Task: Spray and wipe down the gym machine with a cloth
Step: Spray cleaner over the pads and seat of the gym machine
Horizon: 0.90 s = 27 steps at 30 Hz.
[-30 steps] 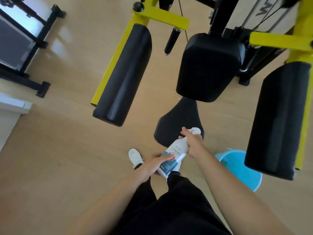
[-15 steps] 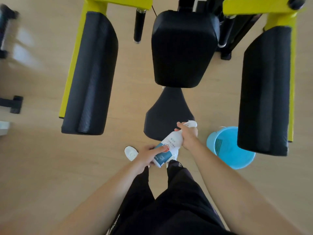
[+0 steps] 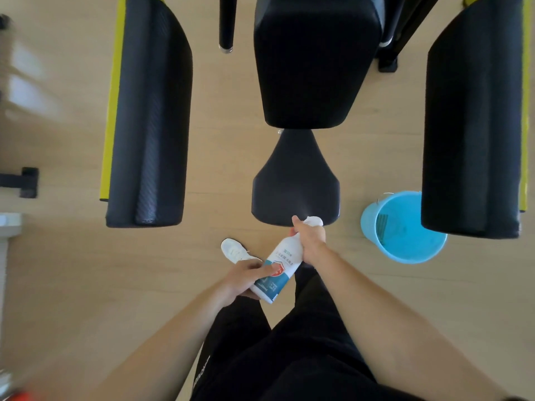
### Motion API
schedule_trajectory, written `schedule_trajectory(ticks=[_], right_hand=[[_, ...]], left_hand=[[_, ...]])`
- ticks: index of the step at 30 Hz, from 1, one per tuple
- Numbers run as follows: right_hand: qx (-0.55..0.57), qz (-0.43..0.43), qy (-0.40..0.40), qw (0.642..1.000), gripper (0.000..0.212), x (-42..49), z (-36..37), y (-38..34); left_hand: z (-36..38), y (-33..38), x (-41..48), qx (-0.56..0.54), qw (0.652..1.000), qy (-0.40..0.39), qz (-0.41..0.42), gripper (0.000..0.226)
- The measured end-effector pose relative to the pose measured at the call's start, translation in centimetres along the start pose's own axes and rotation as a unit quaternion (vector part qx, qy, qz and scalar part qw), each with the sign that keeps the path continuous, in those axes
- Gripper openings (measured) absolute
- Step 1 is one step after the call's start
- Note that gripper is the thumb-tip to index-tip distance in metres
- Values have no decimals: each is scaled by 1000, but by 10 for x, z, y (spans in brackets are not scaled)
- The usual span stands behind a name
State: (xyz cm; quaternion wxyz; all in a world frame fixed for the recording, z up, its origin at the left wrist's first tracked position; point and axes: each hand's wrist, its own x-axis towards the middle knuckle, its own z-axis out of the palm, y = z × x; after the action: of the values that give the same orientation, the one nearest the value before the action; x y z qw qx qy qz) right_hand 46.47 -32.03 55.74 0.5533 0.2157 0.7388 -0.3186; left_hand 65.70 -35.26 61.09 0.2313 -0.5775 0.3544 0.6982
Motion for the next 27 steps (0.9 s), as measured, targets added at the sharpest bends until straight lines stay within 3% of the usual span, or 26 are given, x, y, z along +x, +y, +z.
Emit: schedule_trajectory(ticks=[5,9,14,18,21,24,27], right_hand=[[5,12,8,1000,34,-2,1,-1],[54,-5,60,997,31,0,-18,-10],[152,3,83,985,34,-3,-44,-18],[113,-24,30,993,46,-10,-60,-28],[136,-73,-64,986,52,-19,-70,-25],[156,-119,-154,968,75,-39,-74,-7],[187,-128,-185,956,86,-65,-79,16]], left_hand=[[2,-4,4,8,1000,8,1,59],[10,16,5,-2,1000,21,19,51],[25,42,7,58,998,1,27,61],[33,48,5,77,996,-16,37,67],[33,46,2,57,997,-25,54,78],[30,46,-3,24,995,-66,73,64],[20,50,-13,38,986,-130,96,54]])
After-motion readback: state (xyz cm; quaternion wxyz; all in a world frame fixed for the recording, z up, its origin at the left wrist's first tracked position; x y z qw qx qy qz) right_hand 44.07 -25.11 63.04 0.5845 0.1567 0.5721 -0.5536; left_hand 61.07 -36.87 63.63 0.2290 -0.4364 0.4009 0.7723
